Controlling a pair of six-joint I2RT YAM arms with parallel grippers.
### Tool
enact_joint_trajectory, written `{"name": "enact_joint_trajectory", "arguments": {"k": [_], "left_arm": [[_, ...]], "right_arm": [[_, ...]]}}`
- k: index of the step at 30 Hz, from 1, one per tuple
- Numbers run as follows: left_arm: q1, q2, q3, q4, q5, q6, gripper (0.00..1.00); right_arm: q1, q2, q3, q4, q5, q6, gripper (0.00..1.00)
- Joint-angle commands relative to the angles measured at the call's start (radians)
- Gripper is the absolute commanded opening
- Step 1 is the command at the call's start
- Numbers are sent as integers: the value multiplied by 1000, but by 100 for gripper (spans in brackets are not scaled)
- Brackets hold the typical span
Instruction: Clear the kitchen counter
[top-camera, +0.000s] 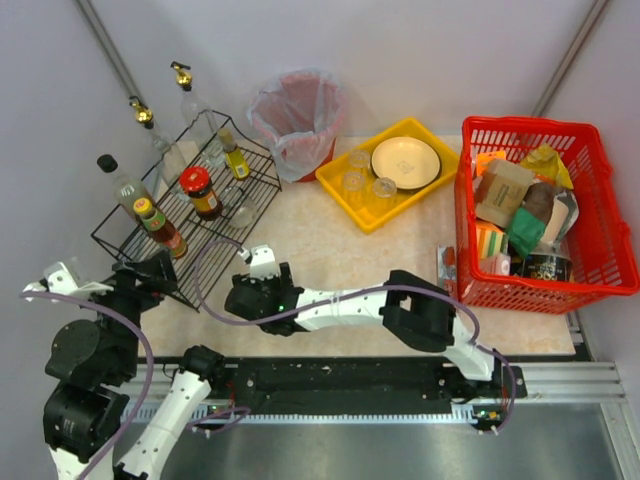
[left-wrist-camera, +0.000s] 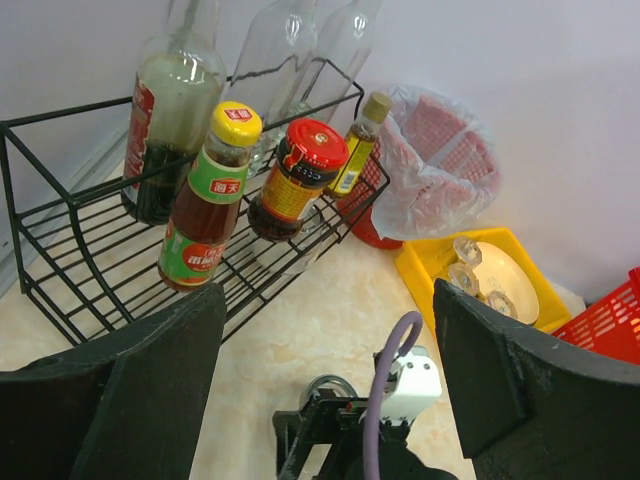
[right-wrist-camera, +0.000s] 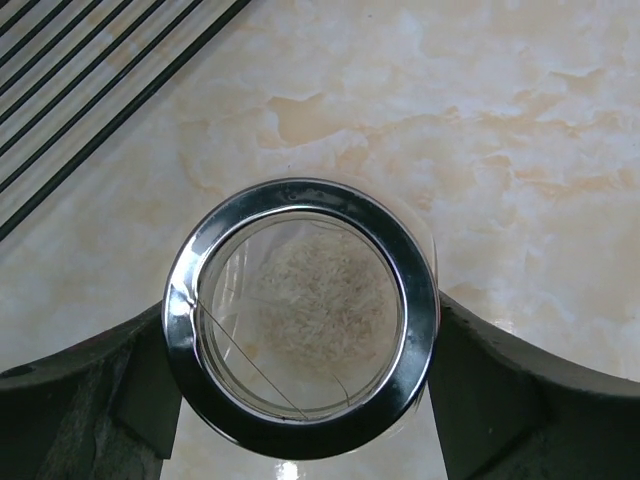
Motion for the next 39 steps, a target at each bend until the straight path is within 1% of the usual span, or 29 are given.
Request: {"name": "enact_joint_trajectory", "arguments": {"k": [1, 3, 4, 5, 9, 11, 12, 13, 14, 15, 19, 24, 27, 29, 32, 39], "left_arm": [[-2, 22, -26, 43, 66, 20, 88], [-2, 29, -29, 49, 91, 27, 88], [-2, 32, -31, 48, 105, 32, 88], [-2, 31, -32, 49, 117, 37, 88], [-2, 29, -51, 80, 169, 49, 88], [-2, 34, -54, 85, 188, 54, 88], [-2, 37, -55, 85, 194, 55, 88], [-2, 40, -54, 83, 200, 57, 88], [-2, 42, -55, 83, 205, 58, 88], [-2, 42, -55, 83, 206, 60, 88], [-2, 48, -58, 82, 215, 61, 88], [-2, 55, -61, 82, 226, 66, 88], [-2, 54, -66, 83, 228, 66, 88], [-2, 55, -69, 85, 228, 66, 88], [-2, 54, -71, 85, 228, 66, 88], [-2, 54, -72, 85, 229, 67, 88]], "right_arm": [[-1, -121, -170, 180, -37, -130, 71], [-8, -179, -296, 399, -121, -285, 68], [-11, -201, -334, 437, -155, -350, 68], [-17, -225, -361, 469, -182, -407, 68], [-54, -273, -428, 534, -411, -637, 68], [-73, -279, -438, 519, -500, -691, 70], [-82, -278, -439, 502, -544, -703, 75], [-89, -278, -439, 488, -555, -709, 87], [-93, -281, -447, 486, -560, -712, 96], [-93, -288, -467, 501, -572, -723, 99], [-93, -334, -534, 580, -617, -725, 99], [-93, -367, -596, 632, -641, -715, 99], [-94, -373, -629, 678, -646, -709, 97], [-94, -373, -632, 690, -634, -708, 99], [-90, -368, -639, 722, -600, -706, 99], [-77, -341, -608, 722, -485, -651, 99]]}}
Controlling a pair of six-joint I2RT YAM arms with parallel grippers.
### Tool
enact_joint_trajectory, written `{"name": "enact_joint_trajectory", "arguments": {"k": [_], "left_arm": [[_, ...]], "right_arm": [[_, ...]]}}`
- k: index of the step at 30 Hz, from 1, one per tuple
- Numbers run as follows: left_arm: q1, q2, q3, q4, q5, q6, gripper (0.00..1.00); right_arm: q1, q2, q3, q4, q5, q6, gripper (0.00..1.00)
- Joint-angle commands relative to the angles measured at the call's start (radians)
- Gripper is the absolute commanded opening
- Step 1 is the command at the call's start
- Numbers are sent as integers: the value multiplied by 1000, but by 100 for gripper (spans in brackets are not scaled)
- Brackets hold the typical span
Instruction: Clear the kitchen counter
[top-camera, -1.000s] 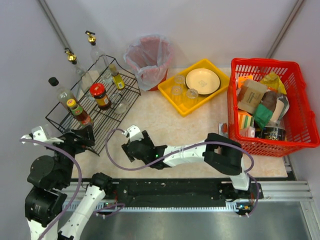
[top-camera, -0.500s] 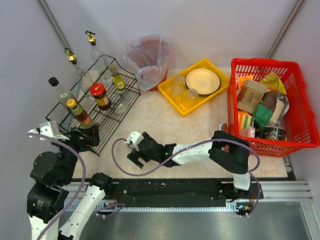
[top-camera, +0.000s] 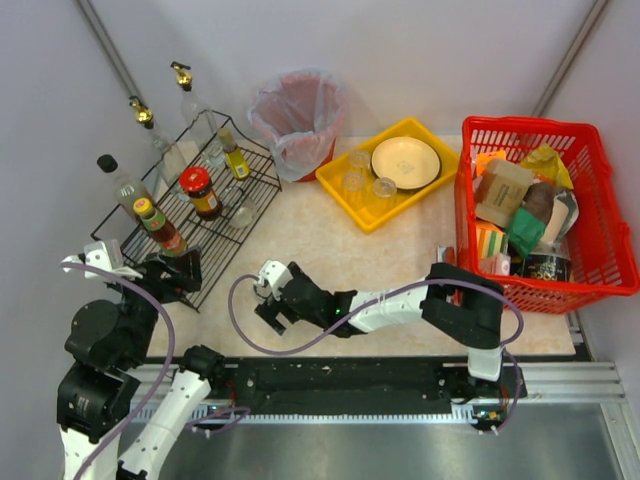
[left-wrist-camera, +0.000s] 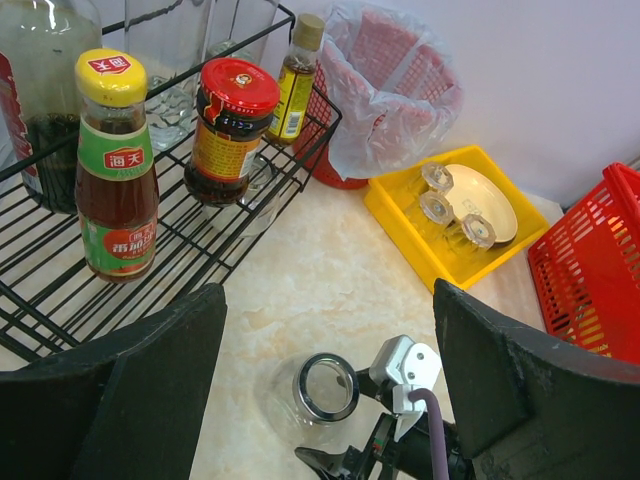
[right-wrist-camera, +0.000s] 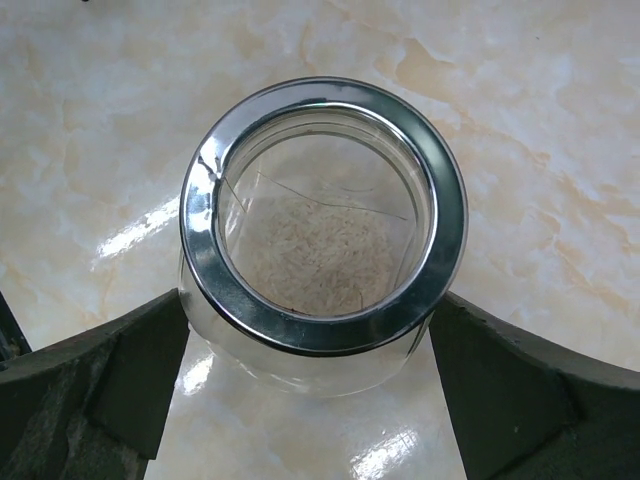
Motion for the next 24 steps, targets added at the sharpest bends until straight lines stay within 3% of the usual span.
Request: {"name": "enact_joint_trajectory", "arguments": {"k": [1, 9, 16, 21, 24], "left_arm": [[-2, 17, -3, 50, 13, 15, 88], [-2, 13, -4, 48, 13, 20, 88], [-2, 13, -3, 48, 14, 22, 88], [-2, 10, 2, 42, 10, 29, 88], [-2, 9, 6, 37, 10, 35, 88]], "right_arm": [[12, -18, 36, 50, 86, 48, 99], [15, 9, 56, 40, 92, 83, 92], [13, 57, 120, 17, 85, 68, 94], [12, 77, 162, -26, 83, 86, 77], [13, 89, 169, -47, 85, 91, 82]]}}
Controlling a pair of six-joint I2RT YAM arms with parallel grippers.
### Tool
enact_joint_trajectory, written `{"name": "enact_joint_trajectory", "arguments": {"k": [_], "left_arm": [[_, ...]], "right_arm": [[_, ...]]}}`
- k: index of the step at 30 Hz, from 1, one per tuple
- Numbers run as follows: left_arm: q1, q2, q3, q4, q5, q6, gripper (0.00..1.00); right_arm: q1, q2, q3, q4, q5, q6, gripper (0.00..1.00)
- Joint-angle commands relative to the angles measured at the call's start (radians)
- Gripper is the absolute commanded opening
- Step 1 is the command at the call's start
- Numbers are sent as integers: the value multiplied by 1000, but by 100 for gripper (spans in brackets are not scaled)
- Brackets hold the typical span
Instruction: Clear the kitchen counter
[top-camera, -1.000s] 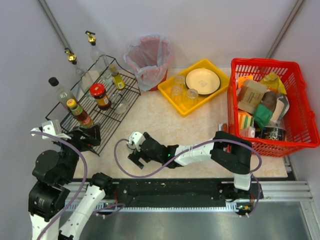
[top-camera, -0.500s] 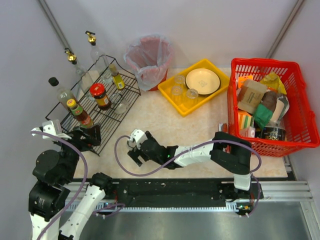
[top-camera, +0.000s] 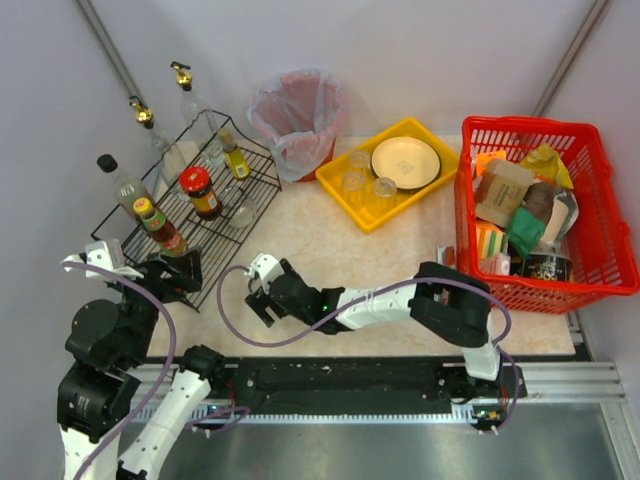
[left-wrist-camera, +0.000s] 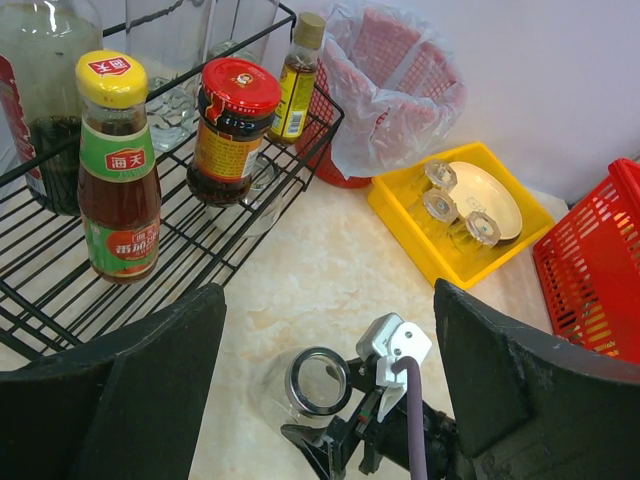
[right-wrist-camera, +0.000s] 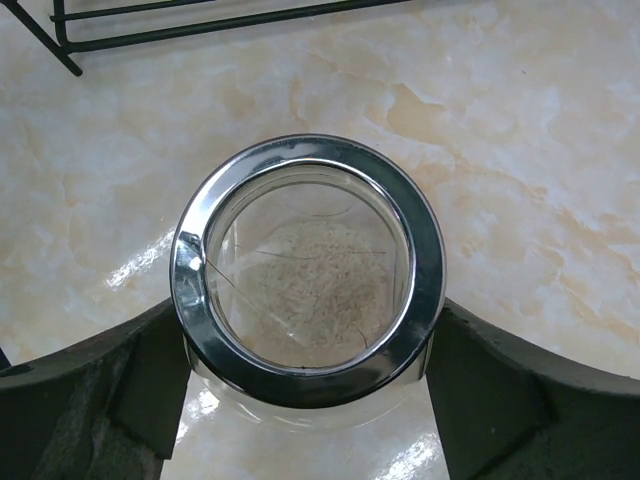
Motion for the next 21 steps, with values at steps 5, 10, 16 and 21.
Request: {"name": "enact_joint_trajectory", "arguments": {"k": [5, 10, 16, 21], "left_arm": [[-2, 10, 8, 33, 8, 29, 88], [-2, 10, 6, 34, 9, 27, 88], [-2, 10, 14, 33, 14, 24, 88], [-2, 15, 35, 36, 29, 23, 88]], "right_arm": [[4, 26, 37, -12, 8, 22, 93], [-1, 39, 37, -3, -12, 32, 81], [-5, 42, 54, 30, -32, 9, 44], [-21, 49, 120, 60, -73, -43, 37]]}}
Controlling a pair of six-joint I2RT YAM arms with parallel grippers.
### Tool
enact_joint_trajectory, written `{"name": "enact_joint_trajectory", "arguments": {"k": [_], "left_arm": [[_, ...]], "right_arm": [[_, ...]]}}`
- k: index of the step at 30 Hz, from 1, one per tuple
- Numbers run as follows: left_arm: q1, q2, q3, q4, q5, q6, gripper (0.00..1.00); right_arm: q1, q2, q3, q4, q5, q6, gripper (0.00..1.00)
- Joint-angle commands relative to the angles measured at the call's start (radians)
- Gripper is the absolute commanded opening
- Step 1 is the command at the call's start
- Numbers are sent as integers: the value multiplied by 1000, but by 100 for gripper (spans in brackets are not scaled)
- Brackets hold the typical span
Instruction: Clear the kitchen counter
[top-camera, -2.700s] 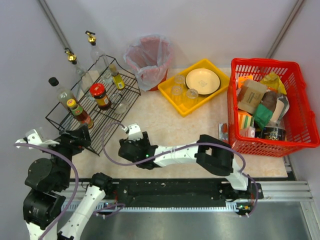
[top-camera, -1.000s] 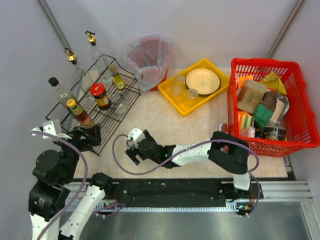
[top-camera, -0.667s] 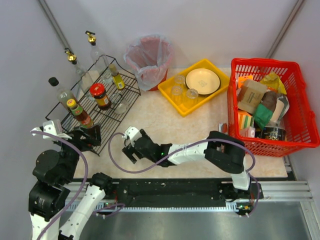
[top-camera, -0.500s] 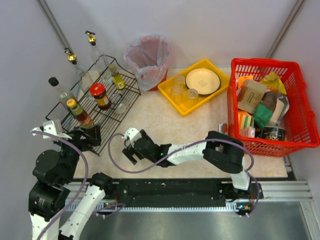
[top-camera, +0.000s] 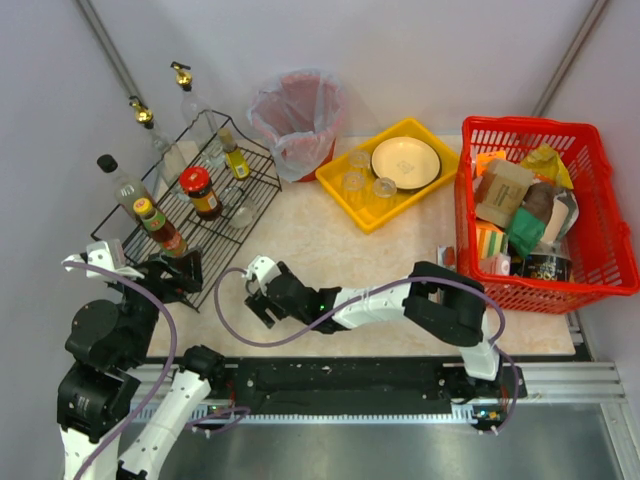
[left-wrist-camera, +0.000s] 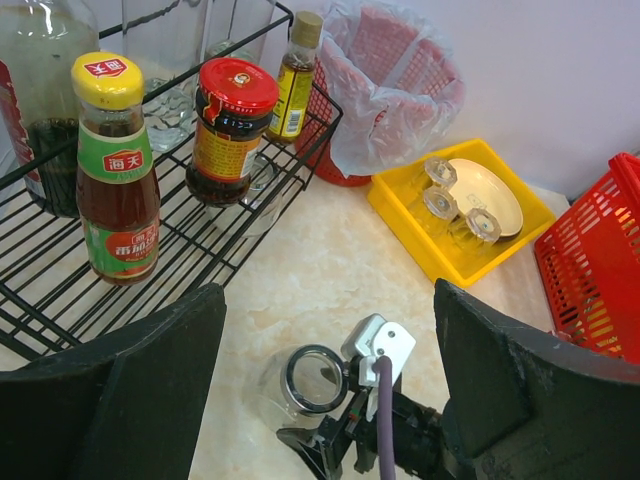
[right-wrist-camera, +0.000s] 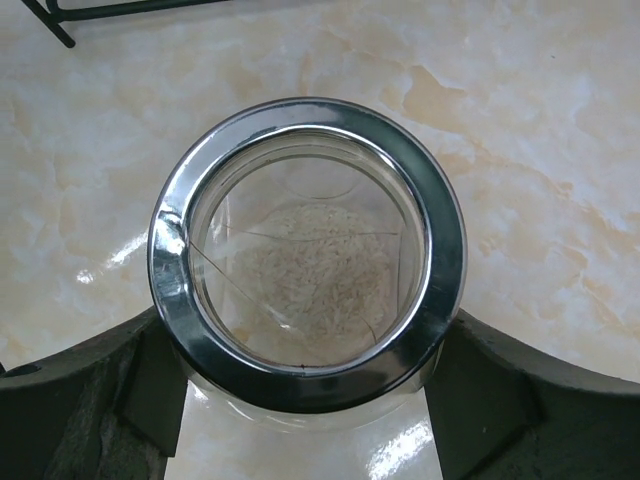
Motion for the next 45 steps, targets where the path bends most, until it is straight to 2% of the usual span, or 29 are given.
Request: {"name": "enact_joint_trajectory", "arguments": {"k": [1, 9, 16, 29, 45], "left_arm": [[-2, 18, 39, 38, 28, 8, 88], [-2, 27, 48, 6, 16, 19, 88], [-2, 30, 49, 10, 22, 18, 88], [-2, 41, 37, 12, 15, 34, 88], [-2, 36, 65, 4, 22, 39, 89]], "right_arm": [[-20, 27, 118, 82, -70, -54, 36], [-43, 115, 254, 101, -127, -104, 31], [-55, 161, 317, 142, -144, -154, 31], [-61, 257, 444, 168, -178, -154, 31], [-75, 421, 682, 50, -210, -205, 33]]}}
